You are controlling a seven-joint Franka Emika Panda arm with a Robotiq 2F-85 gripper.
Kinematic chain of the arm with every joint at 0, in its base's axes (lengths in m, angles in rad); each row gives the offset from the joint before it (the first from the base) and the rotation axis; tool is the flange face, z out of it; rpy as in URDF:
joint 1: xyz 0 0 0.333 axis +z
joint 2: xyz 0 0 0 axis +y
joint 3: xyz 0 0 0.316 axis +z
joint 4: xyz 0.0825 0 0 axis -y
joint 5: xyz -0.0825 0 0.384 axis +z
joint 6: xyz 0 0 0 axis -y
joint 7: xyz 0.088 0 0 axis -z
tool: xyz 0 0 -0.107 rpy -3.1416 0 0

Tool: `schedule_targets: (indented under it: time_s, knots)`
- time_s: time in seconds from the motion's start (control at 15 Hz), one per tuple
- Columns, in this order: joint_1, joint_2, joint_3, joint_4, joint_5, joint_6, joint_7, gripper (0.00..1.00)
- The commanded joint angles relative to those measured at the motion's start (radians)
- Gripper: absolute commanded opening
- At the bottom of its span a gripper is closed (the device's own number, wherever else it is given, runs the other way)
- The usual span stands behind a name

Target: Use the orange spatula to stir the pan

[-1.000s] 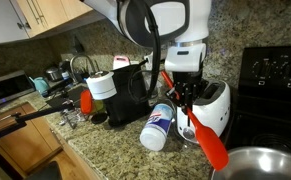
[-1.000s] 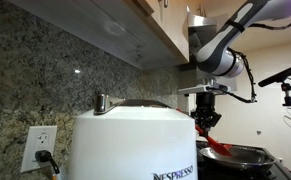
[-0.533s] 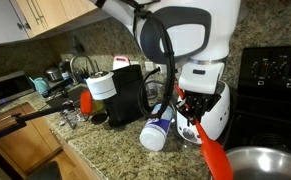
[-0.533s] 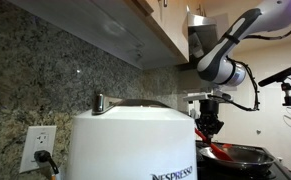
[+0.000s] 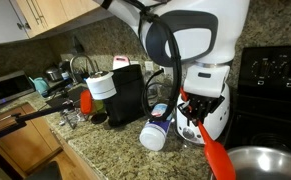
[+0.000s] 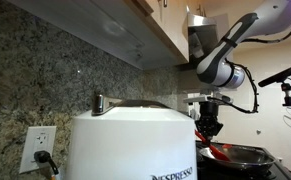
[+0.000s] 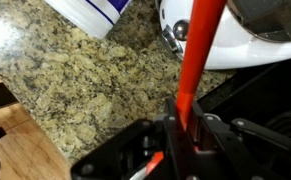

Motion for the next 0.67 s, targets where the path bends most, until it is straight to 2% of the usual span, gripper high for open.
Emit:
schedule_targets:
  time_s: [0.0, 0.6]
  knots:
    - [0.011, 0.016, -0.018, 0.016, -0.015, -0.007, 0.021, 0.04]
    - [0.008, 0.097, -0.071, 0.067, -0.068, -0.014, 0.097, 0.04]
